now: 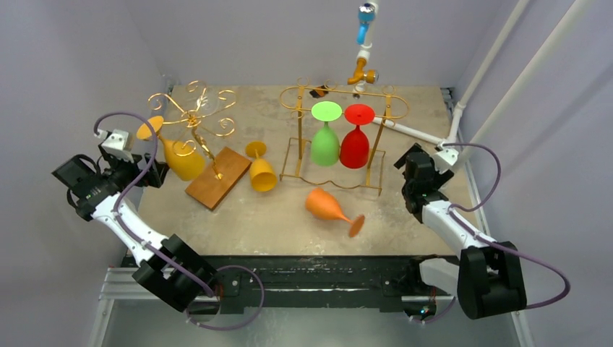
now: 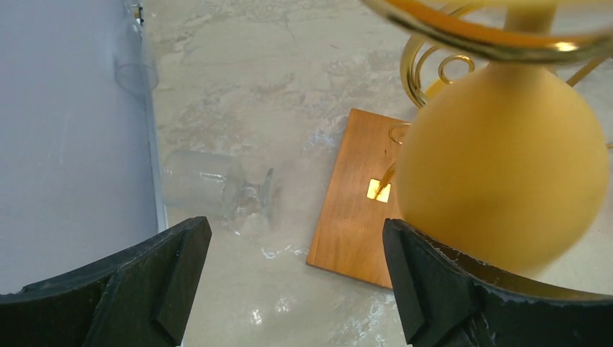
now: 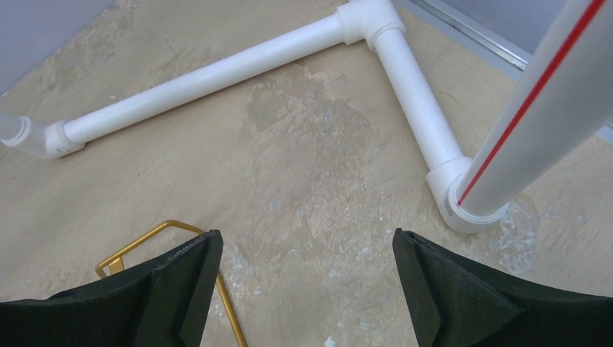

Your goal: Place the wine glass upside down on the wine glass rack

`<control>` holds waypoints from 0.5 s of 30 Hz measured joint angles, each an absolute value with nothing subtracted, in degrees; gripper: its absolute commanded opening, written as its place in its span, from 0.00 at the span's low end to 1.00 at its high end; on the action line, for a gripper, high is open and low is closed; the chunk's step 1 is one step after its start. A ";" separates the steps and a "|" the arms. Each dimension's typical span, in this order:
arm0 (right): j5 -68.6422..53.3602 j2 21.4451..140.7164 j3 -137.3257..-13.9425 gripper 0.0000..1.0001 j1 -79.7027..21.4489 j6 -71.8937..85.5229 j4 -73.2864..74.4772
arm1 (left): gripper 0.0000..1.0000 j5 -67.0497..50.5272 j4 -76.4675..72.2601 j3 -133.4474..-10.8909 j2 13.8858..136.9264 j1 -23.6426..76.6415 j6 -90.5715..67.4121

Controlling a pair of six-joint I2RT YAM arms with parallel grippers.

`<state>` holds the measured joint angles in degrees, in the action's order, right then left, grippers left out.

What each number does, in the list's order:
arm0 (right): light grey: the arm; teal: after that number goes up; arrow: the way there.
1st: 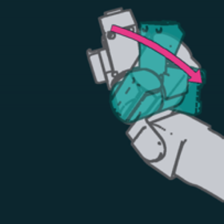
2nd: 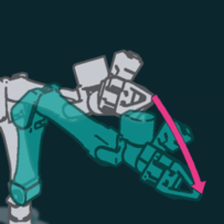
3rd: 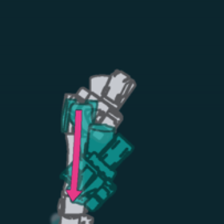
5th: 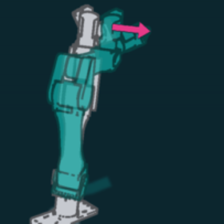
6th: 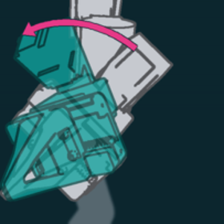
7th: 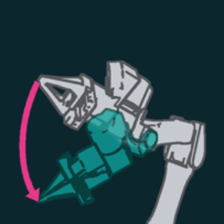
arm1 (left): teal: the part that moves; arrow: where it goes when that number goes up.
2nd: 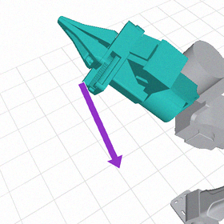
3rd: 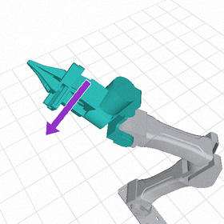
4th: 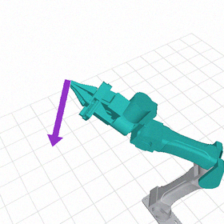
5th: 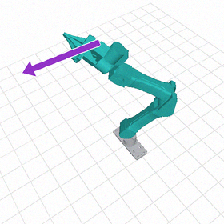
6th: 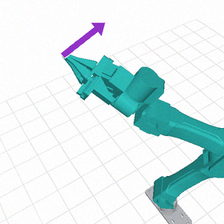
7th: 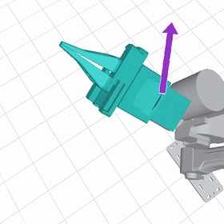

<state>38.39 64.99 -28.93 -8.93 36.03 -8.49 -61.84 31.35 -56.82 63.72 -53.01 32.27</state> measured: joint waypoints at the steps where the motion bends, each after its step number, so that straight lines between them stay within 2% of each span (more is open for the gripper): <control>1: 38.17 65.34 -28.95 0.99 -8.95 36.01 -8.82 | 0.96 -61.80 31.42 -56.23 63.81 -52.69 32.75; 15: 35.94 70.54 -32.34 0.99 -8.93 33.91 -12.03 | 0.95 -62.28 24.64 -47.62 63.46 -48.56 35.68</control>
<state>35.94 70.54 -32.34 -8.93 33.91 -12.03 -62.28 24.64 -47.62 63.46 -48.56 35.68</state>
